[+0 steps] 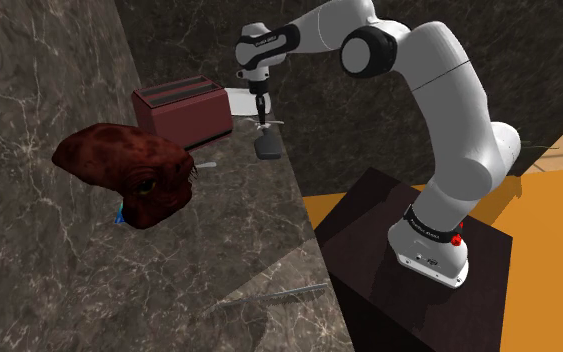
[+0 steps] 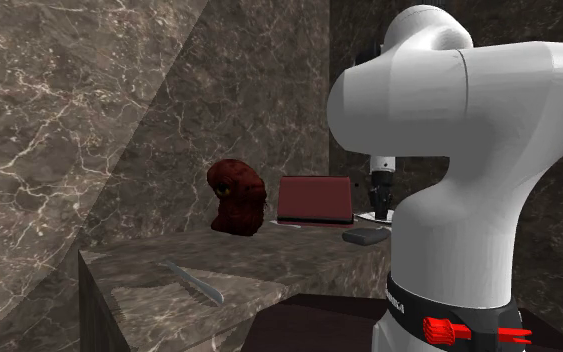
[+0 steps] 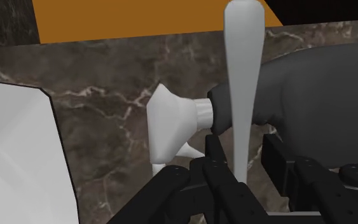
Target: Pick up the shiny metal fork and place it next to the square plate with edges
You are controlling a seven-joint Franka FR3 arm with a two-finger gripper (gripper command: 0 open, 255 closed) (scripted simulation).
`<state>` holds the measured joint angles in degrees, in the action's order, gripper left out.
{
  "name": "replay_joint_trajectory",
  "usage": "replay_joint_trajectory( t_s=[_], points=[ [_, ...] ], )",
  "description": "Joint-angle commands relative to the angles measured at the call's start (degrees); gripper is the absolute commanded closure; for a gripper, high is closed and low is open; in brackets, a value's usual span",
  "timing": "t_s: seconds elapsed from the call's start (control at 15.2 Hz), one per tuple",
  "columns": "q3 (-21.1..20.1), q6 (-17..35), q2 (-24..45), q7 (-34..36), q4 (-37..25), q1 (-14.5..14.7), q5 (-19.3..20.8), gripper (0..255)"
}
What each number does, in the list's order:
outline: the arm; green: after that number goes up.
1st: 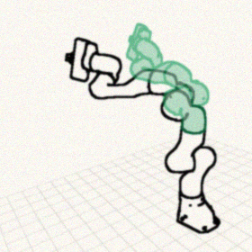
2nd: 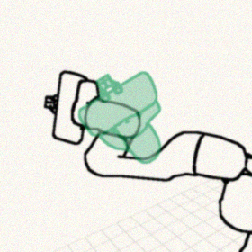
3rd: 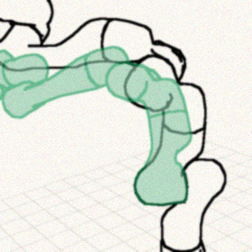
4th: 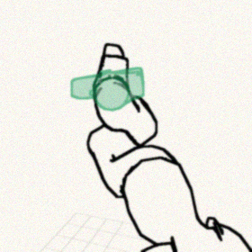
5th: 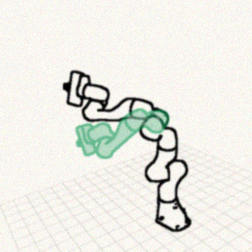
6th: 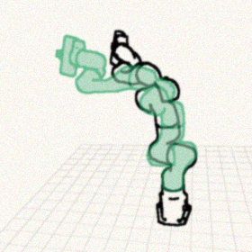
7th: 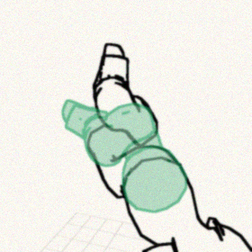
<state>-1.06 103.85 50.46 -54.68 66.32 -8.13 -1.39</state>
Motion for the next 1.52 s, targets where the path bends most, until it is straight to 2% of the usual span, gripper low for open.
replay_joint_trajectory(
  t_s=[0.0, 0.73, 0.79, 1.12, 1.39, 1.45],
  points=[
    [-0.03, 1.09, 0.76, 0.04, 0.28, 0.09, -0.01, 255],
    [-0.01, 2.35, 1.87, 0.0, 0.44, 0.1, -0.02, 255],
    [-0.02, 2.28, 2.04, 0.03, 0.19, 0.13, -0.02, 0],
    [-0.01, 2.35, 1.87, 0.0, 0.43, 0.1, -0.02, 0],
    [0.01, -4.87, 1.75, 0.07, -6.66, 0.0, 0.03, 0],
    [0.01, -4.87, 1.75, 0.07, -6.66, 0.0, 0.03, 0]
  ],
)
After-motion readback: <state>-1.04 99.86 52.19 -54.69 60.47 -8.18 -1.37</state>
